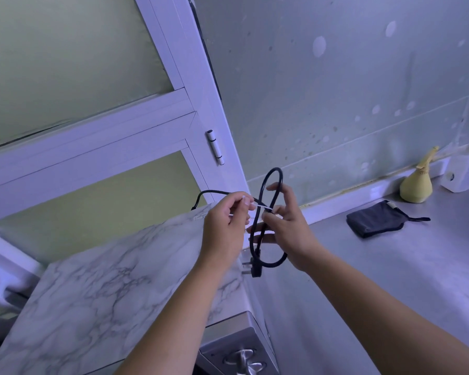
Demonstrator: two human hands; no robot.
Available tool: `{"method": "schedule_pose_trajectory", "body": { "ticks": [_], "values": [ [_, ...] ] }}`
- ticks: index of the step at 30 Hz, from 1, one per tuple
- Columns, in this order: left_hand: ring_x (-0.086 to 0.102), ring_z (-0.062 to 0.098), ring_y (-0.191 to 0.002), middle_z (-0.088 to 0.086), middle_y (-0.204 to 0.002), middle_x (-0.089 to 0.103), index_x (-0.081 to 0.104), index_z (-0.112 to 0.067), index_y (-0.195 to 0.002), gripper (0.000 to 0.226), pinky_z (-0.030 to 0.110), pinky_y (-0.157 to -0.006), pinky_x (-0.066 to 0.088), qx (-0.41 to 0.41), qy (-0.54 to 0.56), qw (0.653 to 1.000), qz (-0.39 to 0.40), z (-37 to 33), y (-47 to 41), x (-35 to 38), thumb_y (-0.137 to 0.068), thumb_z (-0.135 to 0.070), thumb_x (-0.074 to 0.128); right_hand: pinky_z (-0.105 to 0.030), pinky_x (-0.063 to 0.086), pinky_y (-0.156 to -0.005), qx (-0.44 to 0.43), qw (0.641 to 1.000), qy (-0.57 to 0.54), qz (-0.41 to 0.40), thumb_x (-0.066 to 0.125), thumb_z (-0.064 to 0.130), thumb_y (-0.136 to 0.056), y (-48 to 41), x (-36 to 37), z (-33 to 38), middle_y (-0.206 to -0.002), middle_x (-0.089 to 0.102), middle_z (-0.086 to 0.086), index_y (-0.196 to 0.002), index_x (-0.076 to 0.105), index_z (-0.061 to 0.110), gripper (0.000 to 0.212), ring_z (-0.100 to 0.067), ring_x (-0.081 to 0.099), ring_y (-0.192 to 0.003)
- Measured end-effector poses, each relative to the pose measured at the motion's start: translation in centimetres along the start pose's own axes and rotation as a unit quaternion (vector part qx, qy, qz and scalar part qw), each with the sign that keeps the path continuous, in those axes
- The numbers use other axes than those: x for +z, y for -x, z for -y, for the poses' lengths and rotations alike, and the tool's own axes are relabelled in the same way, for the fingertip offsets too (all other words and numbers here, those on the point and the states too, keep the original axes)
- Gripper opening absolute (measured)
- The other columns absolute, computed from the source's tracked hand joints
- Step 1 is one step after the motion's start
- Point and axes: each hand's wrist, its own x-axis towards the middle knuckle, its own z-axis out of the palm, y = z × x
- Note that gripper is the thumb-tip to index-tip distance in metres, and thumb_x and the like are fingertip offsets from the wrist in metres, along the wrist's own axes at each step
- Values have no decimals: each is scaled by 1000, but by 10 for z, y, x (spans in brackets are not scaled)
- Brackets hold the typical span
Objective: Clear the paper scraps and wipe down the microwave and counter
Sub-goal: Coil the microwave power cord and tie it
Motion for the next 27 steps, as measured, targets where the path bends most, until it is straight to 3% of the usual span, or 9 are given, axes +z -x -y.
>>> {"method": "schedule_pose_trajectory", "body": {
  "ticks": [3, 6, 8, 10, 15, 18, 21, 24, 27],
  "values": [
    [61, 5, -67, -13, -85, 72, 67, -34, -87, 22, 15, -68, 51, -8, 10, 1000, -7, 6, 0, -5, -102, -26, 54, -40, 61, -69, -4, 1000, -11, -10, 53, -4, -94, -2, -2, -2, -89, 60, -18, -136, 36, 53, 73, -35, 72, -73],
    [61, 5, -69, -14, -85, 72, 68, -37, -88, 18, 19, -71, 53, -15, 18, 1000, -15, 12, 1, -7, -97, -34, 53, -34, 59, -69, -17, 999, -30, 2, 56, -3, -96, -2, -5, -2, -82, 64, -14, -138, 31, 64, 83, -35, 71, -74],
    [63, 4, -72, -14, -86, 73, 68, -39, -88, 18, 24, -75, 55, -20, 24, 999, -20, 15, 1, -7, -96, -36, 53, -36, 59, -70, -20, 999, -28, 11, 54, -2, -97, -2, -5, 0, -85, 64, -13, -134, 37, 63, 76, -35, 73, -77],
    [66, 4, -82, -13, -88, 73, 69, -39, -88, 18, 28, -81, 55, -25, 29, 999, -24, 17, 0, -8, -97, -35, 54, -36, 58, -72, -19, 1000, -8, 22, 50, 0, -99, -1, -3, 3, -94, 59, -13, -129, 51, 49, 58, -33, 73, -78],
    [68, 1, -94, -16, -91, 73, 68, -40, -91, 17, 15, -81, 51, -6, 18, 1000, -12, 15, 2, -13, -98, -35, 53, -31, 52, -73, 28, 998, 7, 57, 47, 7, -96, 1, 3, 6, -106, 62, -14, -106, 77, 22, 36, -23, 70, -76],
    [68, 5, -95, -15, -96, 73, 68, -38, -93, 18, 29, -85, 55, 12, 4, 1000, 16, 13, 4, -17, -99, -36, 51, -28, 49, -72, 32, 997, 8, 63, 63, 24, -95, 0, 2, 10, -105, 73, -6, -97, 79, 19, 17, -20, 68, -77],
    [66, 20, -90, -13, -96, 72, 69, -36, -94, 19, 46, -86, 53, 17, -12, 999, 42, 12, 7, -20, -99, -35, 50, -31, 46, -72, 29, 999, 20, 36, 69, 22, -93, -2, 2, 8, -85, 68, -4, -84, 77, 16, 14, -19, 67, -74],
    [67, 14, -92, -12, -97, 72, 70, -36, -94, 20, 45, -87, 53, 21, -12, 999, 41, 14, 9, -22, -99, -35, 50, -31, 47, -72, 35, 998, 10, 41, 70, 21, -93, -3, 3, 8, -81, 61, -6, -78, 72, 16, 15, -20, 66, -74],
    [66, 23, -89, -12, -98, 73, 71, -37, -96, 19, 44, -84, 53, 19, -9, 999, 37, 16, 9, -23, -97, -38, 52, -31, 49, -72, 39, 998, 10, 48, 69, 19, -94, -3, 3, 8, -81, 61, -5, -80, 70, 16, 15, -20, 68, -75]
  ]
}}
